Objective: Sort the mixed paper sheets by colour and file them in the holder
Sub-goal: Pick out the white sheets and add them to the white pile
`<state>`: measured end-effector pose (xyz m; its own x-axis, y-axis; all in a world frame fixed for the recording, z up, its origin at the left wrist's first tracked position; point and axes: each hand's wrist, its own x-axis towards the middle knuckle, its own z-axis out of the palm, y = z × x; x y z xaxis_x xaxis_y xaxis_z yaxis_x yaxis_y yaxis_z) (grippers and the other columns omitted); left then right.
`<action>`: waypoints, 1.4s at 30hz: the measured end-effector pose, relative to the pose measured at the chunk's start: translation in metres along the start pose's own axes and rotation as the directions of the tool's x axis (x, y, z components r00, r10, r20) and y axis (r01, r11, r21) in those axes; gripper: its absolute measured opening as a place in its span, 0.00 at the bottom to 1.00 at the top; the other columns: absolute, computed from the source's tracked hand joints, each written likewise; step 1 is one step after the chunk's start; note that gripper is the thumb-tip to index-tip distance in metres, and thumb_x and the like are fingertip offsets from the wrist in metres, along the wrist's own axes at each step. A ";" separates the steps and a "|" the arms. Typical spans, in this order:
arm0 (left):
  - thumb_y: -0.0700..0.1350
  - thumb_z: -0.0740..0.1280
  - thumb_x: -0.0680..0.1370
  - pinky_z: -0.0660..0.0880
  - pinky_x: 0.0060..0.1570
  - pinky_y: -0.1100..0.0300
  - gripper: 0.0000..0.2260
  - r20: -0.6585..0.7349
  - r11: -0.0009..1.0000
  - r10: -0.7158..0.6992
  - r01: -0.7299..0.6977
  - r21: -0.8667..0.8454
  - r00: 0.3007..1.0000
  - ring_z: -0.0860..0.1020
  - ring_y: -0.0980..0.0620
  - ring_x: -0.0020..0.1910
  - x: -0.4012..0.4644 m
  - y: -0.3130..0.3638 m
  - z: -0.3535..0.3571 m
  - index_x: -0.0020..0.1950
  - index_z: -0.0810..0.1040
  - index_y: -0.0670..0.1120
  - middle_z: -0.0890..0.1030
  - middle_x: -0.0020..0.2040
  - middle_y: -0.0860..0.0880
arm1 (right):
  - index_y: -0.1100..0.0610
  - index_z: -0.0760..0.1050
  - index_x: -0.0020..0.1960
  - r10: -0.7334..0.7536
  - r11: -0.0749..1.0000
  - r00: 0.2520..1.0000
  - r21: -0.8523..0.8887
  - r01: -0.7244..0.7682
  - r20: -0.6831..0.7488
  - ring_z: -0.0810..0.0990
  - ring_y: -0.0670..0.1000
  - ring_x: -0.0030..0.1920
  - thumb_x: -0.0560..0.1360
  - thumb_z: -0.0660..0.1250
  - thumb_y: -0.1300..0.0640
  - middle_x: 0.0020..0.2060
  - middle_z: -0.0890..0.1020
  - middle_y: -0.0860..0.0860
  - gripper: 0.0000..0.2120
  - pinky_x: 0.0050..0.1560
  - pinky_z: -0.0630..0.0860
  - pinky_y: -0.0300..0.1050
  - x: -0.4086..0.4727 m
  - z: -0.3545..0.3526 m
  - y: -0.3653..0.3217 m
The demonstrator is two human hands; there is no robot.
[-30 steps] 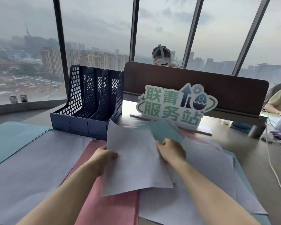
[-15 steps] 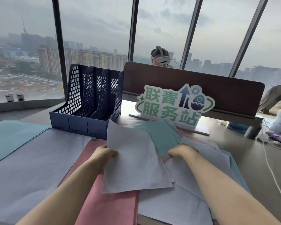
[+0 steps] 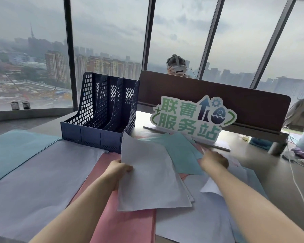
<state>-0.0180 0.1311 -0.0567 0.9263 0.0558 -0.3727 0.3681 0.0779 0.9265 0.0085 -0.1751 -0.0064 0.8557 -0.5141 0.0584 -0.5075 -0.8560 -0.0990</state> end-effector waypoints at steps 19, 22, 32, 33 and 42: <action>0.27 0.63 0.73 0.78 0.37 0.56 0.15 0.002 0.996 0.035 -0.035 0.088 0.999 0.79 0.41 0.35 -0.002 0.002 -0.002 0.57 0.78 0.35 0.81 0.41 0.37 | 0.57 0.80 0.42 -0.460 0.722 0.884 0.618 0.312 0.090 0.75 0.54 0.40 0.75 0.64 0.57 0.37 0.81 0.53 0.08 0.41 0.70 0.44 -0.075 0.033 -0.072; 0.27 0.64 0.73 0.79 0.43 0.51 0.14 0.006 0.994 0.070 -0.070 0.084 0.998 0.80 0.41 0.38 -0.004 0.000 0.000 0.56 0.78 0.37 0.82 0.43 0.38 | 0.54 0.78 0.47 -0.203 0.928 0.974 0.336 0.159 0.100 0.80 0.56 0.46 0.72 0.64 0.49 0.45 0.82 0.53 0.10 0.46 0.74 0.44 -0.047 0.033 -0.012; 0.31 0.66 0.77 0.79 0.37 0.55 0.11 0.039 0.993 0.121 -0.120 -0.015 0.992 0.81 0.42 0.39 -0.014 -0.001 0.013 0.58 0.77 0.41 0.83 0.45 0.41 | 0.55 0.72 0.54 -0.020 0.996 0.941 0.085 -0.010 0.338 0.80 0.56 0.55 0.67 0.75 0.43 0.50 0.79 0.53 0.23 0.57 0.77 0.48 -0.036 0.010 0.055; 0.31 0.66 0.77 0.79 0.39 0.54 0.11 0.045 0.993 0.118 -0.117 -0.016 0.992 0.81 0.42 0.39 -0.015 -0.002 0.013 0.58 0.77 0.41 0.83 0.46 0.40 | 0.55 0.71 0.55 -0.053 0.996 0.942 0.089 0.025 0.332 0.79 0.56 0.55 0.71 0.73 0.48 0.50 0.77 0.54 0.19 0.57 0.76 0.47 -0.039 0.008 0.053; 0.32 0.66 0.77 0.80 0.37 0.52 0.07 0.074 0.993 0.120 -0.119 -0.025 0.990 0.82 0.40 0.39 -0.014 -0.003 0.013 0.53 0.77 0.41 0.83 0.46 0.39 | 0.56 0.74 0.65 0.179 0.858 0.975 0.505 -0.091 -0.129 0.78 0.62 0.58 0.78 0.60 0.58 0.59 0.79 0.58 0.16 0.51 0.72 0.48 -0.024 0.011 0.091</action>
<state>-0.0311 0.1174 -0.0535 0.9673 -0.0092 -0.2535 0.2532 0.0952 0.9627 -0.0570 -0.2401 -0.0274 0.7305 -0.6620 0.1675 -0.4627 -0.6602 -0.5916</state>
